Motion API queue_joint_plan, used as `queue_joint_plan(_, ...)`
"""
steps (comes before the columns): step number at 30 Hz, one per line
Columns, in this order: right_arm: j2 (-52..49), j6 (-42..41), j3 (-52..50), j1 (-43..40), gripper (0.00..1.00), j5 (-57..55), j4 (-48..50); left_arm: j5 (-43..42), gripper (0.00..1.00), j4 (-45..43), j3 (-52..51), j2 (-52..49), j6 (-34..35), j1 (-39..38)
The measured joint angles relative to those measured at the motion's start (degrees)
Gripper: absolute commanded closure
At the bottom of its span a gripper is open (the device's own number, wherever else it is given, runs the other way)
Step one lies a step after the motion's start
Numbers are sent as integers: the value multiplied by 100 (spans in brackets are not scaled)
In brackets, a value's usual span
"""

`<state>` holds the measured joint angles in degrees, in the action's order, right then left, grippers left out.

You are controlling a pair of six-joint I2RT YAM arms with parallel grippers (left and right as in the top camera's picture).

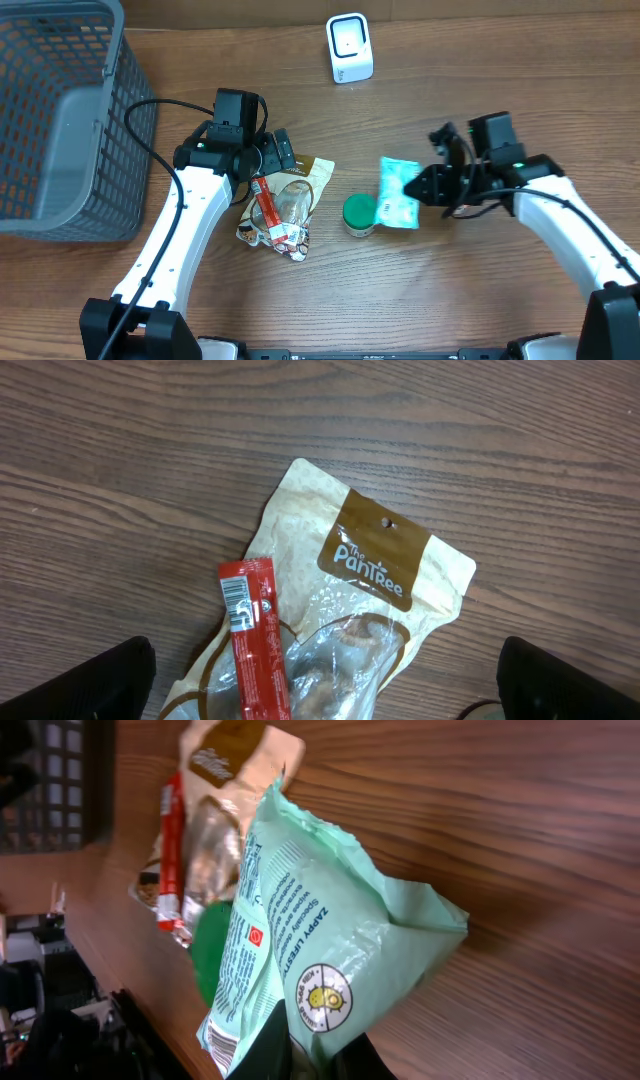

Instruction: Scan the item barcode

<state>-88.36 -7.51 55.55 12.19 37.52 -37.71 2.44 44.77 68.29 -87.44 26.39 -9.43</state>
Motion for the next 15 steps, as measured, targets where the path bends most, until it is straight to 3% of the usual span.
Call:
queue_joint_plan(6, 0, 787, 0, -323, 92, -157, -584, 0, 0, 0, 0, 0, 0, 0)
queue_joint_plan(15, 0, 1263, -149, -267, 89, -590, -243, 0, 0, 2, 0, 0, 0, 0)
